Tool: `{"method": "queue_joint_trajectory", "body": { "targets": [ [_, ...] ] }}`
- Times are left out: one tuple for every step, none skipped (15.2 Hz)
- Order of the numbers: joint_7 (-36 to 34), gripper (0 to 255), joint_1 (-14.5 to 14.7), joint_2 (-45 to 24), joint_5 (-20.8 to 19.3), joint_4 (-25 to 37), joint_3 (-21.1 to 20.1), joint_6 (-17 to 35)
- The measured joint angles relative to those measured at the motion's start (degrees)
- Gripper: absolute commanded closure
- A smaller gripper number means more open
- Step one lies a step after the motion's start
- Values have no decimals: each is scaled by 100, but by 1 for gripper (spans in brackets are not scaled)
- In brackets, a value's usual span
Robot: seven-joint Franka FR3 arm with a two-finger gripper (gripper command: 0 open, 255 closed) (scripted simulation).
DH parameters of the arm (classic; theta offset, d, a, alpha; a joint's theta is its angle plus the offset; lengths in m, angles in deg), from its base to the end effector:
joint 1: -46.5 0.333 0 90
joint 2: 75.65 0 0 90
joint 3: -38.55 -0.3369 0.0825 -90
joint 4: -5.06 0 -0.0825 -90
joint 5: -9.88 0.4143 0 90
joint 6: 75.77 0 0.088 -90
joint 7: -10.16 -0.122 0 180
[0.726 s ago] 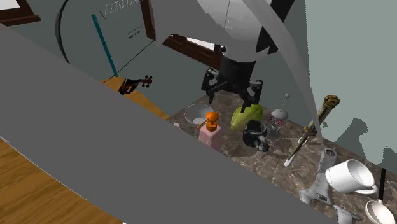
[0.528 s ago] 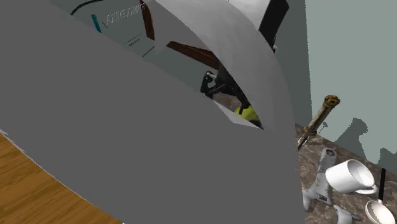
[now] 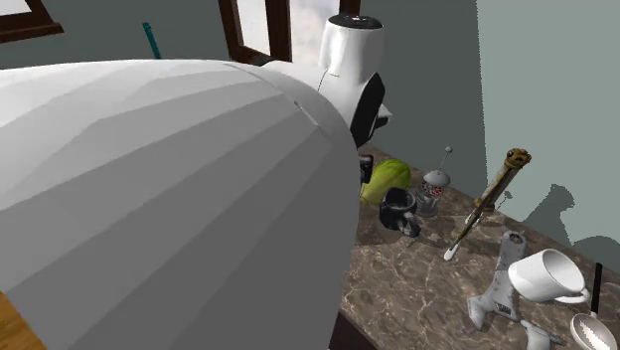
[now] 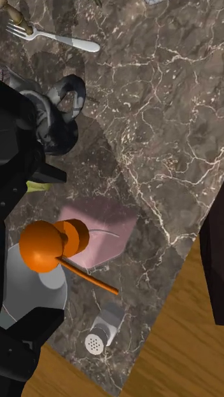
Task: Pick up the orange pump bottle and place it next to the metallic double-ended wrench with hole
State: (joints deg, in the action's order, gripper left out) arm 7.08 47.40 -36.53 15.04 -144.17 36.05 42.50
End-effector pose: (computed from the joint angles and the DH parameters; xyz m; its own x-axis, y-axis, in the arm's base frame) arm 0.3725 0.0283 0.4730 0.9896 -0.0433 0.1375 -0.0347 -0.9973 -0.0645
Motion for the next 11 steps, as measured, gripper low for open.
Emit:
{"method": "queue_joint_trajectory", "body": {
  "targets": [
    [-36,0,4,-133,11,-74,-43,272],
    [-98,0,19,-287,28,-119,-108,538],
    [-142,0,23,-447,37,-174,-156,814],
    [-186,0,37,-531,52,-242,-202,1012],
    [-186,0,35,-588,54,-304,-210,1155],
    [-200,0,40,-657,60,-326,-228,1260],
    [-198,0,38,-745,62,-343,-233,1370],
    [-210,0,45,-806,71,-382,-249,1473],
    [-207,0,46,-862,75,-418,-253,1566],
    [-200,0,43,-933,77,-446,-254,1666],
    [-206,0,50,-1008,86,-499,-268,1794]
  ]
}}
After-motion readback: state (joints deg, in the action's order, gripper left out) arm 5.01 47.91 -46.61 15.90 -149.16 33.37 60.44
